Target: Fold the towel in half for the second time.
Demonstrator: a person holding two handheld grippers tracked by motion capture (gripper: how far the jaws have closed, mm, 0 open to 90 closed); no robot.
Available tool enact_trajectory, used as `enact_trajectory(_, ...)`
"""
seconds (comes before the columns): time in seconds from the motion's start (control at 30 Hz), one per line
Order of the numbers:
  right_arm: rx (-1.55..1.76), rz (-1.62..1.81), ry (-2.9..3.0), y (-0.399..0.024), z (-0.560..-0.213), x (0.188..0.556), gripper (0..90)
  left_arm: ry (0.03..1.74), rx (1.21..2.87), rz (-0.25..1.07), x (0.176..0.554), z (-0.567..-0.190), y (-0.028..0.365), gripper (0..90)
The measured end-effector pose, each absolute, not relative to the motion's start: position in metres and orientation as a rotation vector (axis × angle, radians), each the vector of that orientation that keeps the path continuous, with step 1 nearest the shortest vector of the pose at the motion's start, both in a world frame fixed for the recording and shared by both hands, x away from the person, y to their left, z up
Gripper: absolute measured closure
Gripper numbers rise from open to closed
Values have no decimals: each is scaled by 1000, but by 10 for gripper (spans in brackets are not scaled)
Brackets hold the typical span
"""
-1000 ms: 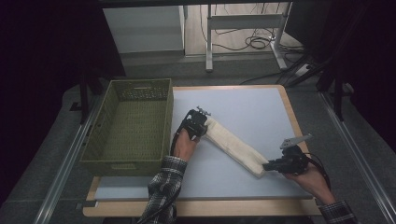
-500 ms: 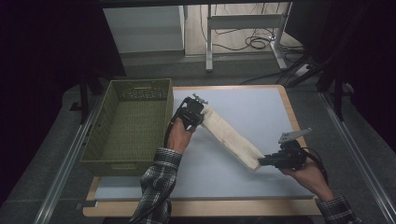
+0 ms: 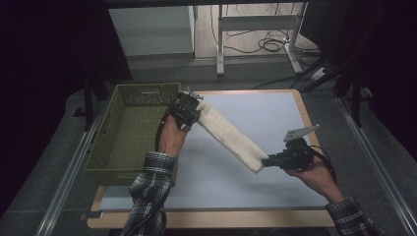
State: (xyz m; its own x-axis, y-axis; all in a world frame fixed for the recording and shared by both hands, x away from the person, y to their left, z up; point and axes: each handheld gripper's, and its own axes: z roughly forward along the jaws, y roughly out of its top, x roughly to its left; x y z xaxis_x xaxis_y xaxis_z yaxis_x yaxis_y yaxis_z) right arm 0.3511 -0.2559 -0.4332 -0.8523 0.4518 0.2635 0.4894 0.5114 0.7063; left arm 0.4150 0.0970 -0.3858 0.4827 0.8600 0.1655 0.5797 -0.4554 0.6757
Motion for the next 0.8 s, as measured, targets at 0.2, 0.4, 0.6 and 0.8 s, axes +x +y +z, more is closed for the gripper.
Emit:
enact_trajectory(0.2,-807,-1297,-2674,-239,-425,356,809,1201,2173,704,413,-377,116,832)
enact_trajectory(0.4,-774,-1311,-2670,-221,-417,360,809,1220,2156,734,410,-367,134,832)
enact_trajectory(0.6,-739,-1323,-2664,-199,-407,364,809,1245,2130,767,408,-359,156,832)
enact_trajectory(0.8,-692,-1327,-2653,-174,-401,368,809,1277,2114,796,406,-355,179,832)
